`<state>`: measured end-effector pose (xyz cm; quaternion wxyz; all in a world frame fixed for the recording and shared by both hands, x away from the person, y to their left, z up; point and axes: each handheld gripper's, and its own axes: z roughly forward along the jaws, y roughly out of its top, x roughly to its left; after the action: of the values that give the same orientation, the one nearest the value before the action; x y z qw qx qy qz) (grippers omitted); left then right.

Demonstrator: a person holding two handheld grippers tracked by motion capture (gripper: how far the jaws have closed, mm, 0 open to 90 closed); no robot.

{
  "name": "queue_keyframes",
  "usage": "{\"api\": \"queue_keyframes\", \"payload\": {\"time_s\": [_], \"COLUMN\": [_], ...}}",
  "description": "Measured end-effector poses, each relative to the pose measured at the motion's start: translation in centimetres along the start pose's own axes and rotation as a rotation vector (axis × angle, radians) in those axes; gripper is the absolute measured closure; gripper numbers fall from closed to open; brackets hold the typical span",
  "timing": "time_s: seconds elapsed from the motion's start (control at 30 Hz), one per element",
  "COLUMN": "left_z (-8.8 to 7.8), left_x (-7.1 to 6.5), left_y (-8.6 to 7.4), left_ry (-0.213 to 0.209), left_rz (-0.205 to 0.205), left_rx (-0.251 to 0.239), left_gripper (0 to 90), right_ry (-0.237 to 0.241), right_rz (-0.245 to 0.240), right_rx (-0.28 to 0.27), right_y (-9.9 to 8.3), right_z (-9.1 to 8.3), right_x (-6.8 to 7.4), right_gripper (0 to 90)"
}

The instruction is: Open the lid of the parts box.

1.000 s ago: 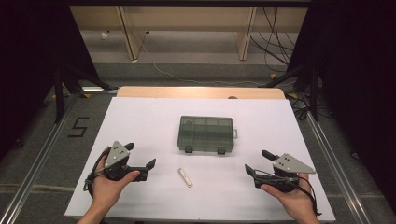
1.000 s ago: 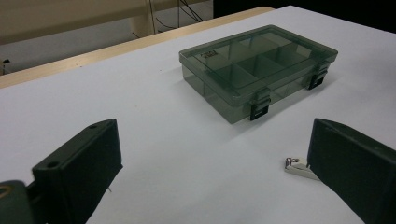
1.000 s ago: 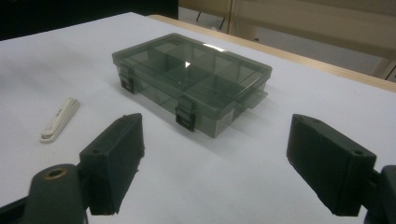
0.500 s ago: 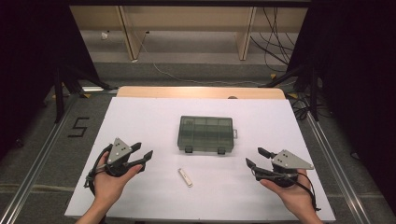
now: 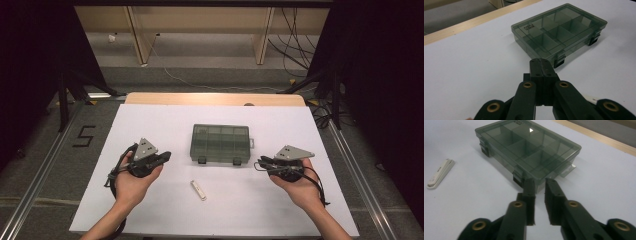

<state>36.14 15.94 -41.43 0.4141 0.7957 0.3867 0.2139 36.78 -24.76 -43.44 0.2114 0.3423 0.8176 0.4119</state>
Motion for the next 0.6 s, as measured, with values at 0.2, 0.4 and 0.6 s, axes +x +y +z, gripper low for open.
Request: {"api": "queue_keyframes", "payload": {"time_s": [0.2, 0.4, 0.6], "left_z": [1.7, 3.8, 6.0], "left_x": [-0.5, -0.8, -0.7], "left_y": [0.8, 1.6, 2.0], "left_ry": [-0.021, -0.040, -0.050], "left_rz": [0.056, 0.048, 0.106], "left_rx": [0.067, 0.084, 0.164], "left_gripper": [89.5, 89.6, 89.6], "right_ry": [0.028, 0.028, 0.014], "right_rz": [0.001, 0.016, 0.051], "right_rx": [0.011, 0.026, 0.083], "right_y": [0.9, 1.5, 1.7], "right_z": [1.1, 2.1, 3.2], "right_x": [-0.3, -0.6, -1.0], "right_gripper": [90.0, 90.0, 90.0]}}
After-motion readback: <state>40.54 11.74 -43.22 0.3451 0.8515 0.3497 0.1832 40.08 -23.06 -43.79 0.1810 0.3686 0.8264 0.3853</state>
